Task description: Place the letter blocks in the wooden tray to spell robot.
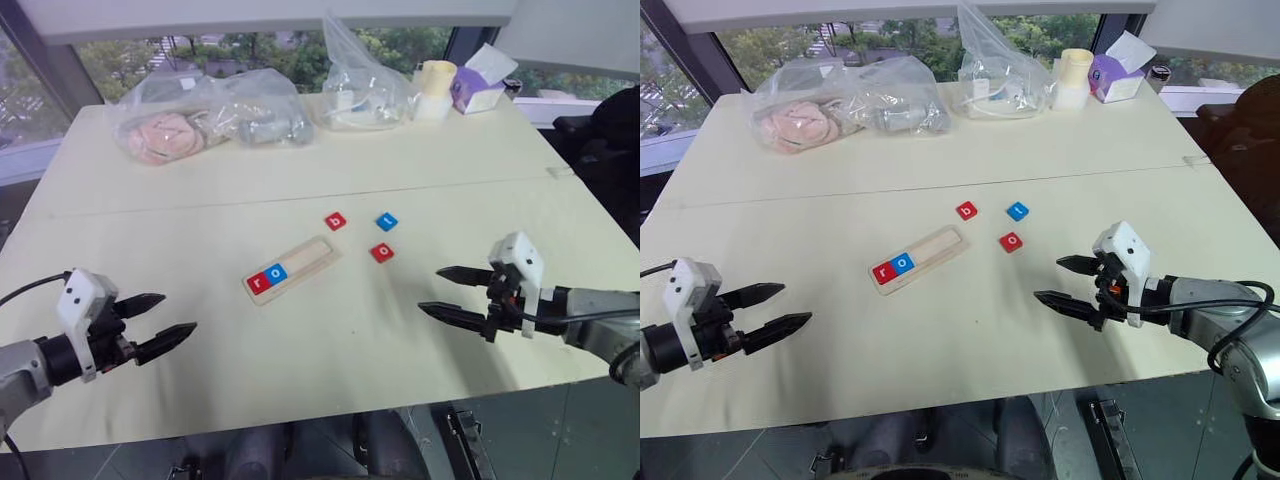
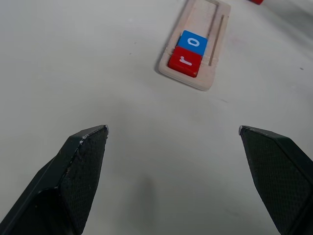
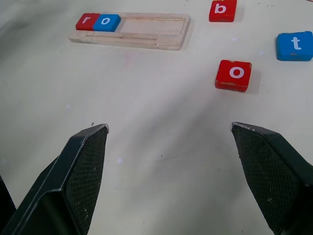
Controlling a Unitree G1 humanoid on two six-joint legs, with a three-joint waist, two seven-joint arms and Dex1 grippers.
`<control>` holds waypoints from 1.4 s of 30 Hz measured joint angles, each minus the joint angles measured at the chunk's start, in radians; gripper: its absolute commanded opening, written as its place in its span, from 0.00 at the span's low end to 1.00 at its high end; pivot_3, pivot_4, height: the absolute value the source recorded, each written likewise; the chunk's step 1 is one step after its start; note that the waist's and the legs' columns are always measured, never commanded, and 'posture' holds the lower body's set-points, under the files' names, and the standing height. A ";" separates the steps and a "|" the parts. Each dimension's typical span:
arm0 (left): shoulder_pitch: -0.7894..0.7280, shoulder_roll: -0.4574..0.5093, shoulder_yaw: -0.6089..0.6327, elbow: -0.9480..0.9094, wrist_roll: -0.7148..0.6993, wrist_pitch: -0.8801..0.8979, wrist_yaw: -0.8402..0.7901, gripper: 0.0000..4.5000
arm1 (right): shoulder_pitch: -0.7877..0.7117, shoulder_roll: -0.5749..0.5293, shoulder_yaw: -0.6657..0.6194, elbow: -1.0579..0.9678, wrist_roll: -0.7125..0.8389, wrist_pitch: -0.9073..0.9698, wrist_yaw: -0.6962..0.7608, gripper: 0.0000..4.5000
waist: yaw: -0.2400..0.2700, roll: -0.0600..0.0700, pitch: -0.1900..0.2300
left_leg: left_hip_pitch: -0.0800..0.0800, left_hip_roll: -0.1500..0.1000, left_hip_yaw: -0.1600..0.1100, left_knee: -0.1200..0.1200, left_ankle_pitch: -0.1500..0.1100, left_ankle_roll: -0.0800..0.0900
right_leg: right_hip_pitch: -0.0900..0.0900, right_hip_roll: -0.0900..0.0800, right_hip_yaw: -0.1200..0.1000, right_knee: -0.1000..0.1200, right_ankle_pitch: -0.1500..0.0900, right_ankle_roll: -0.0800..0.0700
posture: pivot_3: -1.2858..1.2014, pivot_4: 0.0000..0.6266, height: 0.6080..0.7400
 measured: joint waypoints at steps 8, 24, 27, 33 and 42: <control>-0.009 -0.035 -0.023 -0.003 0.014 -0.010 0.036 1.00 | -0.002 0.001 0.021 0.005 -0.018 -0.011 0.000 0.91 | 0.000 -0.001 0.000 | 0.004 0.004 0.001 0.004 0.000 0.000 | 0.000 0.004 0.000 0.008 0.000 0.001 | 0.52 0.24 1.00; -0.018 -0.045 -0.026 -0.003 0.022 -0.023 0.039 1.00 | -0.030 0.037 0.049 0.027 -0.050 -0.040 -0.029 0.91 | 0.000 -0.001 0.000 | 0.003 0.006 0.002 0.007 -0.001 0.000 | 0.000 0.005 0.000 0.008 0.000 0.000 | 0.52 0.24 1.00; -0.019 -0.048 -0.027 -0.003 0.022 -0.023 0.040 1.00 | -0.030 0.037 0.051 0.027 -0.058 -0.043 -0.030 0.91 | 0.000 -0.001 0.000 | 0.003 0.005 0.002 0.007 -0.001 0.000 | 0.000 0.005 0.001 0.009 0.000 0.000 | 0.52 0.24 1.00; -0.020 -0.050 -0.027 -0.002 0.023 -0.025 0.040 1.00 | -0.030 0.038 0.052 0.027 -0.067 -0.048 -0.029 0.91 | -0.001 -0.001 0.000 | 0.003 0.005 0.002 0.008 -0.001 0.000 | 0.000 0.005 0.001 0.009 0.000 0.000 | 0.52 0.24 1.00; -0.207 -0.031 -0.189 0.006 0.115 -0.072 0.059 1.00 | -0.075 0.044 0.073 0.019 -0.039 -0.013 -0.028 0.91 | 0.004 -0.001 0.000 | 0.003 0.005 0.002 0.012 -0.001 0.000 | 0.002 0.005 0.001 0.011 0.001 0.000 | 0.52 0.24 1.00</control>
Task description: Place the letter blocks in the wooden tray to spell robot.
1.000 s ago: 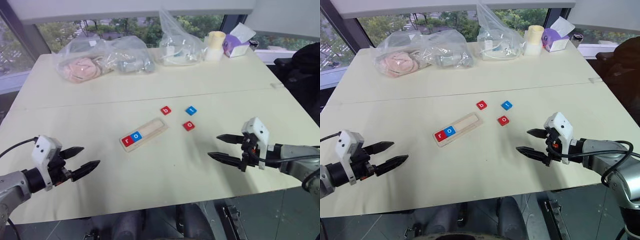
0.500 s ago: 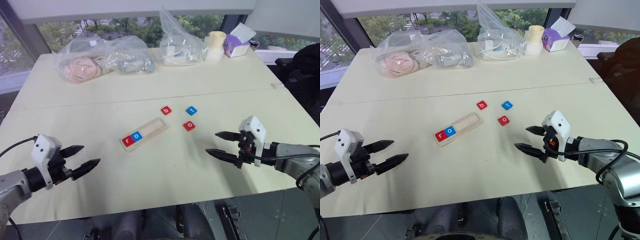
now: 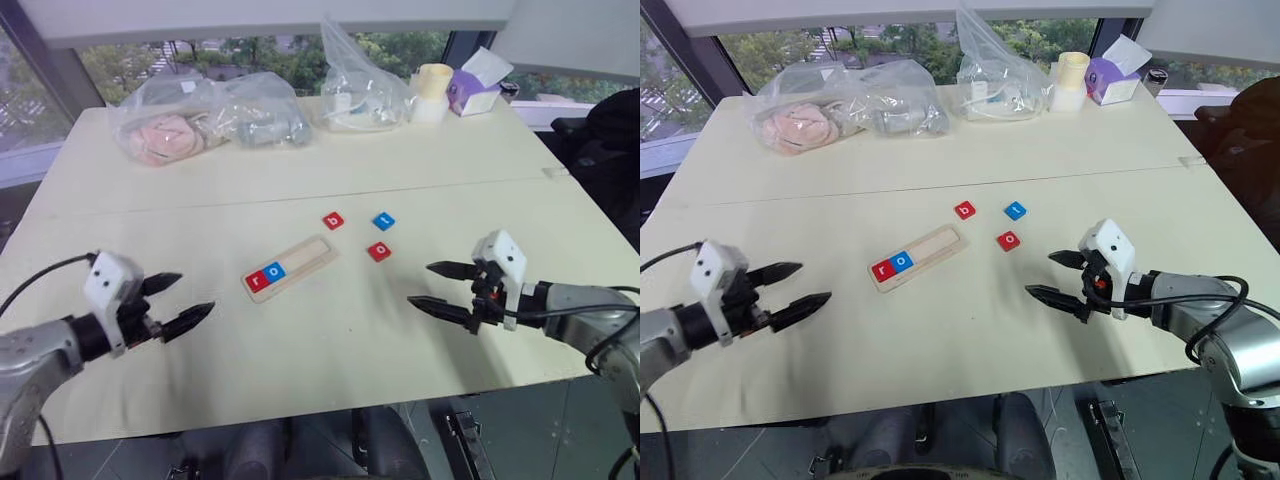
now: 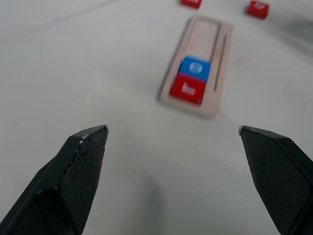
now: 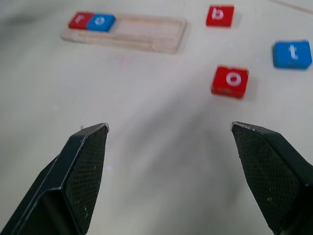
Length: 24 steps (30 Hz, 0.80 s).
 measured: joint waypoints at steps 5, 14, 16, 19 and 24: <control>-0.124 0.036 -0.200 0.085 0.130 -0.086 -0.049 1.00 | 0.007 -0.011 0.021 -0.110 0.047 0.056 -0.001 0.91 | 0.003 0.000 0.000 | 0.000 -0.001 0.000 0.000 0.000 0.001 | 0.000 0.001 0.000 0.000 0.001 0.002 | 0.52 0.24 1.00; -0.325 -0.072 -0.432 0.390 0.337 -0.306 -0.086 1.00 | 0.014 0.006 0.041 -0.238 0.108 0.126 -0.096 0.91 | 0.019 0.000 0.000 | -0.001 0.000 0.000 0.002 -0.001 0.001 | 0.000 0.002 0.001 0.000 0.004 0.005 | 0.52 0.24 1.00; -0.336 -0.095 -0.444 0.418 0.349 -0.337 -0.094 1.00 | 0.032 0.006 0.035 -0.255 0.124 0.137 -0.111 0.91 | 0.020 0.000 0.000 | -0.001 0.000 0.000 0.003 -0.001 0.001 | 0.000 0.002 0.001 0.000 0.004 0.006 | 0.52 0.24 1.00; -0.339 -0.120 -0.458 0.449 0.362 -0.354 -0.108 1.00 | 0.046 0.006 0.031 -0.270 0.136 0.145 -0.130 0.91 | 0.019 0.000 0.000 | 0.000 0.000 0.000 0.003 -0.001 0.001 | 0.001 0.002 0.001 0.000 0.004 0.006 | 0.52 0.24 1.00; -0.341 -0.152 -0.470 0.451 0.386 -0.376 -0.104 1.00 | 0.049 0.006 0.031 -0.271 0.140 0.145 -0.151 0.91 | 0.020 0.000 -0.001 | 0.000 0.000 0.000 0.003 -0.001 0.002 | 0.001 0.002 0.001 0.000 0.004 0.006 | 0.52 0.24 1.00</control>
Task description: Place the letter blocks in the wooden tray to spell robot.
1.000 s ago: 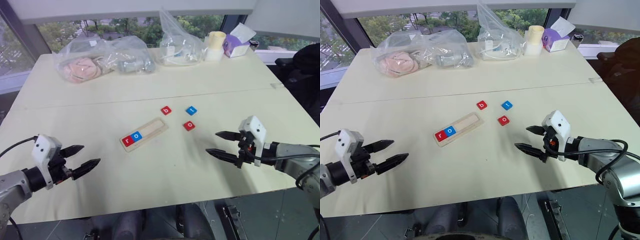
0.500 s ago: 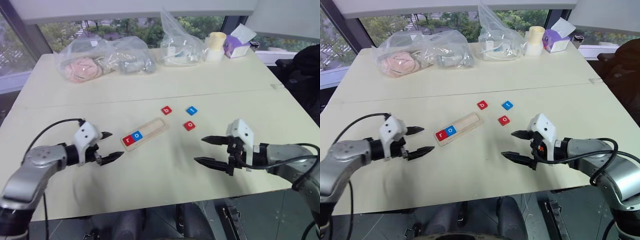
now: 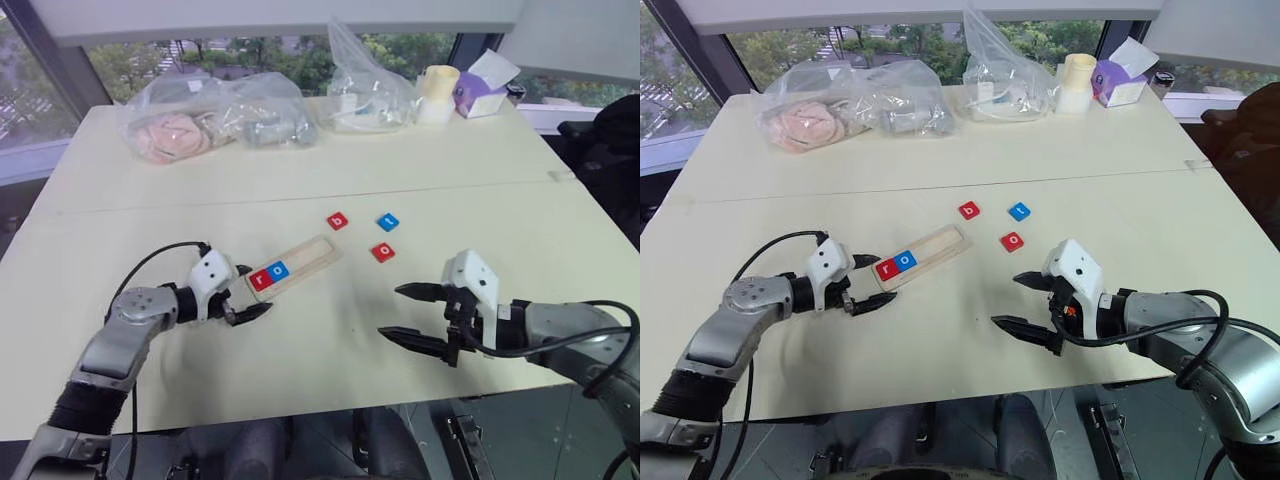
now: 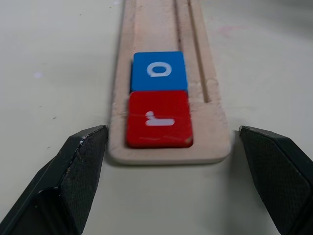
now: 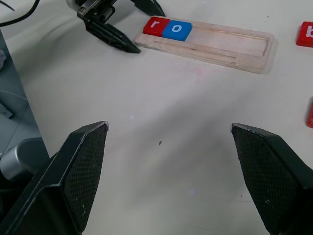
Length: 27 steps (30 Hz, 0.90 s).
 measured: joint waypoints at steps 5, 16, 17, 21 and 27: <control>-0.020 -0.031 -0.020 0.026 0.030 -0.030 0.018 0.87 | 0.000 0.000 0.001 0.001 -0.002 -0.011 -0.003 0.93 | 0.009 0.001 -0.002 | 0.001 0.000 0.000 0.001 0.000 0.000 | 0.003 0.000 0.000 0.000 0.000 0.000 | 0.52 0.24 1.00; -0.012 -0.051 -0.015 0.033 0.019 -0.060 -0.009 0.70 | 0.009 0.000 0.001 0.020 -0.019 -0.022 -0.008 0.93 | 0.022 0.002 -0.003 | 0.002 0.000 0.000 0.001 0.000 0.000 | 0.002 0.000 0.000 0.000 0.000 0.000 | 0.52 0.24 1.00; -0.017 -0.045 -0.017 0.034 0.019 -0.060 -0.028 0.70 | 0.011 0.000 -0.001 0.025 -0.019 -0.022 -0.008 0.93 | 0.022 0.002 -0.003 | 0.001 0.000 0.000 0.001 0.000 0.000 | 0.002 0.000 0.000 0.000 0.000 0.000 | 0.52 0.24 1.00; -0.098 0.012 -0.062 0.037 0.018 -0.096 -0.185 0.70 | 0.014 0.000 -0.019 0.074 -0.026 -0.033 -0.001 0.93 | 0.025 0.001 -0.003 | 0.000 0.000 0.000 0.001 0.000 0.000 | 0.001 0.000 0.000 -0.001 0.000 0.000 | 0.52 0.24 1.00; -0.256 -0.012 -0.131 0.136 0.020 -0.177 -0.343 0.70 | 0.044 0.013 -0.043 0.115 -0.046 -0.055 -0.003 0.93 | 0.023 0.001 -0.003 | 0.000 -0.001 0.001 0.001 0.000 0.001 | 0.001 0.001 0.000 0.000 0.000 0.000 | 0.52 0.24 1.00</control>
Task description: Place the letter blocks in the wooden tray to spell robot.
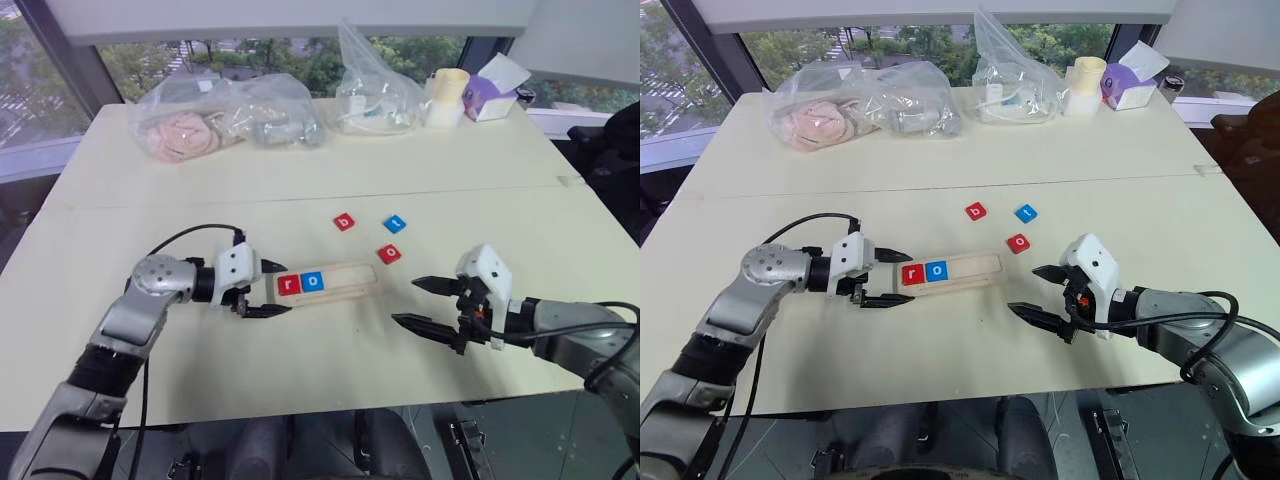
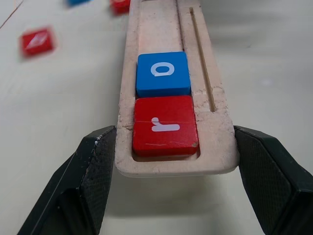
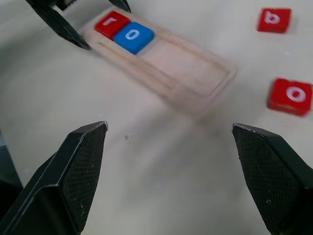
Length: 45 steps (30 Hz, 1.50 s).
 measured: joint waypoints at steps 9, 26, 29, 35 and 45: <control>-0.077 -0.071 -0.044 0.165 0.025 -0.079 -0.064 0.70 | 0.063 0.060 -0.021 -0.046 0.001 -0.006 -0.072 0.93 | -0.002 0.000 0.000 | 0.000 0.001 0.000 0.001 -0.001 0.002 | 0.000 0.002 0.001 0.001 0.001 0.002 | 0.52 0.24 1.00; -0.034 -0.053 -0.052 0.226 0.068 -0.178 -0.083 0.99 | 0.058 0.066 -0.018 -0.058 0.006 -0.006 -0.097 0.93 | -0.001 0.000 0.000 | 0.001 0.001 0.000 0.001 -0.001 0.002 | 0.000 0.002 0.001 0.001 0.001 0.002 | 0.52 0.24 1.00; -0.027 -0.051 -0.045 0.211 0.064 -0.135 -0.087 0.99 | 0.035 0.066 -0.011 -0.055 0.005 -0.006 -0.097 0.93 | -0.002 0.000 0.000 | 0.001 0.001 0.000 0.001 -0.001 0.002 | 0.000 0.002 0.001 0.001 0.001 0.002 | 0.52 0.24 1.00; -0.014 -0.027 -0.040 0.157 0.065 -0.047 -0.058 0.99 | -0.016 0.065 0.030 -0.018 -0.018 -0.006 -0.088 0.93 | -0.003 0.000 0.000 | 0.001 0.001 0.000 0.001 -0.001 0.002 | 0.001 0.002 0.001 0.002 0.001 0.002 | 0.52 0.24 1.00; 0.110 0.159 0.323 -0.149 -0.219 0.431 0.062 0.99 | -0.485 0.316 0.193 0.348 -0.213 -0.021 -0.275 0.93 | -0.054 -0.001 0.001 | 0.001 0.003 -0.001 -0.001 -0.001 0.003 | -0.003 0.005 0.002 0.006 0.001 0.003 | 0.52 0.24 1.00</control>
